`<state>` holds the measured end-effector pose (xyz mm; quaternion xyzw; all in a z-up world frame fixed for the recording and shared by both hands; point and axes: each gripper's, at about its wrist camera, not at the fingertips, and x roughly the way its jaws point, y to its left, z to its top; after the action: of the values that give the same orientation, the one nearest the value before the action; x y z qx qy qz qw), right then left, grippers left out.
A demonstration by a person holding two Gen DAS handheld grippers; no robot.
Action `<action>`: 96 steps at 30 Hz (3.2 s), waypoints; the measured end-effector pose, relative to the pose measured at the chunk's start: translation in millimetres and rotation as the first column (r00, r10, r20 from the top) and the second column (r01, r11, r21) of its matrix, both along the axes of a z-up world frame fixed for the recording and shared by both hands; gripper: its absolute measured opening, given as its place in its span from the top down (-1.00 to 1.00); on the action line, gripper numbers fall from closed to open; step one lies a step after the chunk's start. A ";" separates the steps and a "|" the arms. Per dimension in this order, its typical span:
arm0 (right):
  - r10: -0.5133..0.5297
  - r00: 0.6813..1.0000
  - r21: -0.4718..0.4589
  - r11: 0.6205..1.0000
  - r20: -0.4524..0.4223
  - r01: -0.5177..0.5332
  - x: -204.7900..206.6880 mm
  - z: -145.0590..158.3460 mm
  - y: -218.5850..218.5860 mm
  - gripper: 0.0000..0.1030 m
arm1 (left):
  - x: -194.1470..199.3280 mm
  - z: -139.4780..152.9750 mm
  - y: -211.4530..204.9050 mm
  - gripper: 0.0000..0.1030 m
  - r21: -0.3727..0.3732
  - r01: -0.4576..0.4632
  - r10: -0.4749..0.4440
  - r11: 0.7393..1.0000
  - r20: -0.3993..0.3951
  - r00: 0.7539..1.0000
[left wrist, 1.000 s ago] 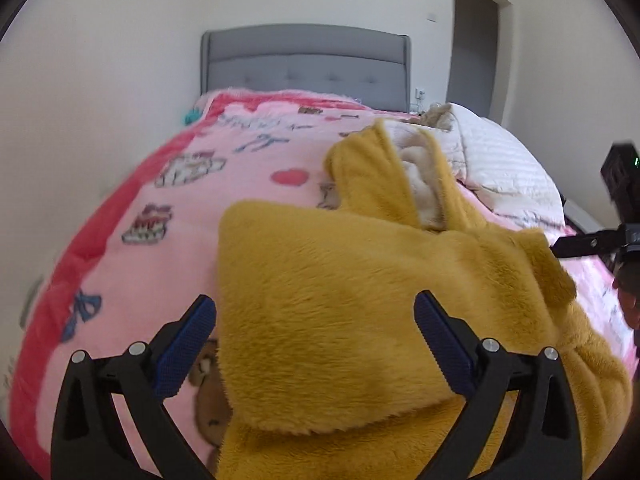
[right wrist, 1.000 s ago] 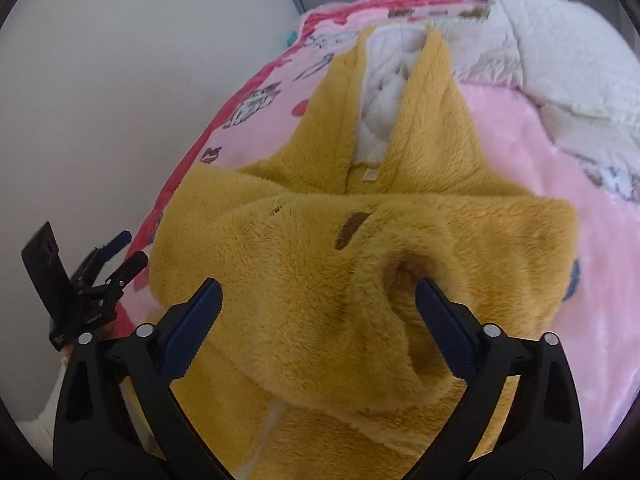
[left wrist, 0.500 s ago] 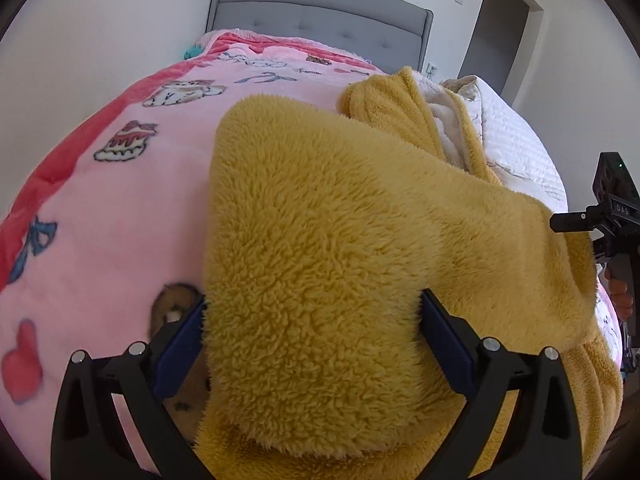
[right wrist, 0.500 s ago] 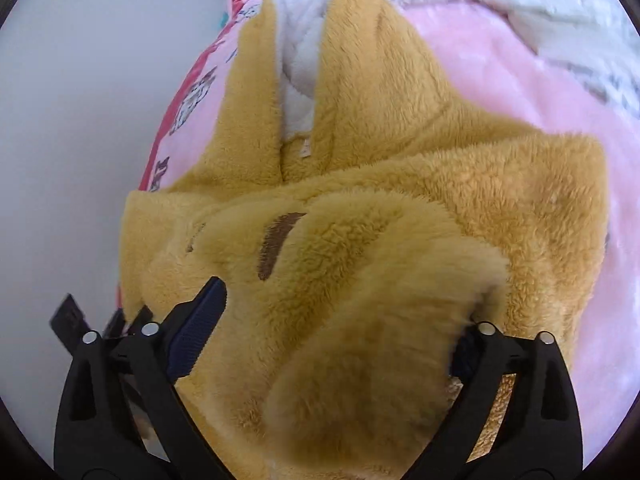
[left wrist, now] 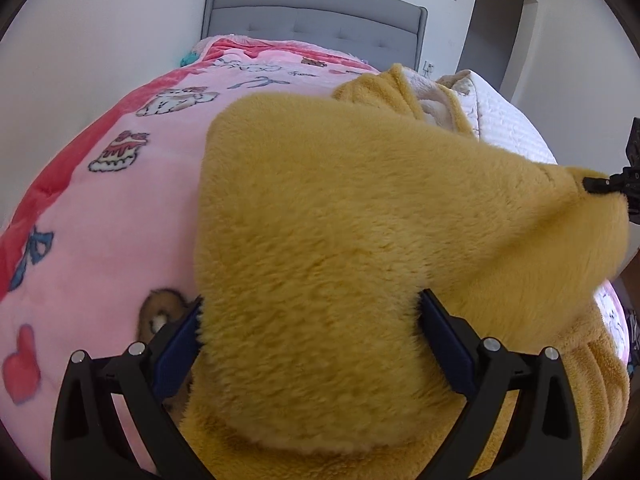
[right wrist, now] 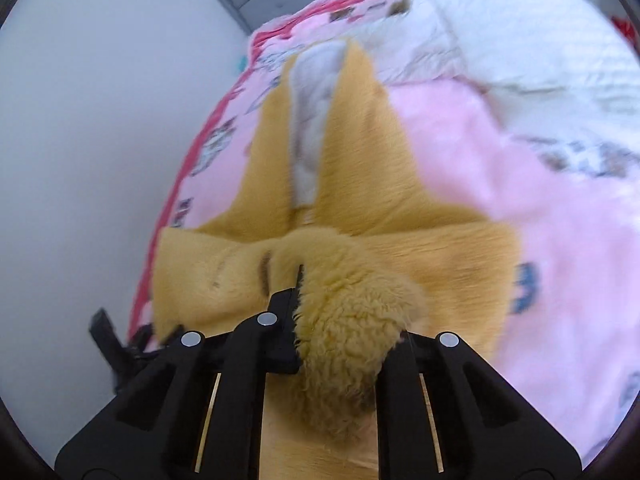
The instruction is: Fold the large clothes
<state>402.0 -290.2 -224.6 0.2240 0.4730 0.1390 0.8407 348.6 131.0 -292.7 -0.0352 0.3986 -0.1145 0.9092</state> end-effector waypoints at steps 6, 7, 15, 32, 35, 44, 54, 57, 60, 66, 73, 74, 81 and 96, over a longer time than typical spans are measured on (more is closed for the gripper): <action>-0.043 0.985 0.001 0.999 -0.166 0.044 -5.9 -79.5 -20.7 0.80 | 4.6 -11.2 -11.0 -0.90 0.000 0.001 -0.001 1.000 -0.030 1.000; -0.046 0.987 0.024 0.998 -0.151 0.051 -5.9 -85.6 -20.8 0.80 | 5.2 -13.9 -11.3 -0.91 0.002 0.001 0.000 1.000 -0.039 0.999; -0.057 0.993 0.049 0.997 0.101 0.053 -62.8 -29.8 -20.8 -0.40 | -25.0 24.0 -2.4 -0.91 0.010 0.013 -0.014 1.000 0.100 0.995; -0.108 0.993 -0.215 0.970 0.039 0.114 -117.3 -77.7 21.4 0.84 | -8.9 -23.4 -13.5 -0.92 -0.012 -0.035 0.034 0.999 -0.076 0.997; -0.142 0.989 -0.197 0.969 0.034 0.146 -111.8 -85.2 14.1 0.94 | -8.3 -27.7 -20.0 -0.92 0.031 -0.017 0.019 0.999 -0.061 0.998; -0.079 0.991 -0.113 0.989 0.111 0.092 -135.4 -61.7 21.8 0.33 | -30.5 -6.5 -15.8 -0.91 -0.004 -0.030 0.030 1.000 0.014 0.999; -0.159 0.939 -0.080 0.978 0.306 0.192 -156.7 0.1 -0.7 0.11 | -63.2 64.7 -25.1 -0.91 -0.007 -0.030 0.031 1.000 0.155 0.987; -0.117 0.954 -0.086 0.986 0.276 0.145 -99.2 2.9 3.7 0.26 | -20.9 73.9 -44.4 -0.91 0.042 -0.003 -0.002 0.999 0.129 0.992; -0.129 0.975 -0.164 0.973 0.182 0.160 -49.7 -14.0 11.7 0.41 | 23.3 61.5 -55.6 -0.91 0.033 0.012 -0.014 0.999 0.071 0.997; -0.119 0.992 -0.265 0.956 0.045 0.127 -16.8 -74.4 4.8 0.54 | 91.6 10.6 -46.4 -0.89 0.044 -0.002 0.006 0.999 -0.089 0.996; -0.166 0.985 -0.098 0.982 -0.040 0.161 -11.6 -101.2 -18.6 0.62 | 103.6 -20.7 -47.9 -0.91 0.075 -0.004 0.015 0.997 -0.148 0.989; -0.174 0.983 -0.083 0.982 -0.058 0.169 -11.2 -102.1 -21.5 0.66 | 104.4 -22.3 -49.3 -0.91 0.083 -0.006 0.020 0.997 -0.163 0.986; -0.085 0.993 -0.045 0.996 -0.086 0.082 -3.9 -64.2 -13.4 -0.17 | 101.6 14.0 -75.4 -0.91 0.247 0.032 0.015 0.969 -0.184 0.983; -0.003 1.000 -0.072 0.997 0.024 0.005 200.7 27.1 -34.3 -0.57 | 292.1 100.2 -166.9 -0.90 0.149 -0.031 0.060 0.988 -0.198 0.978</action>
<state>602.7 -324.5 -197.5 0.1929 0.4673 0.1230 0.8540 640.7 -36.0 -192.5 0.0103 0.4952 -0.0602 0.8666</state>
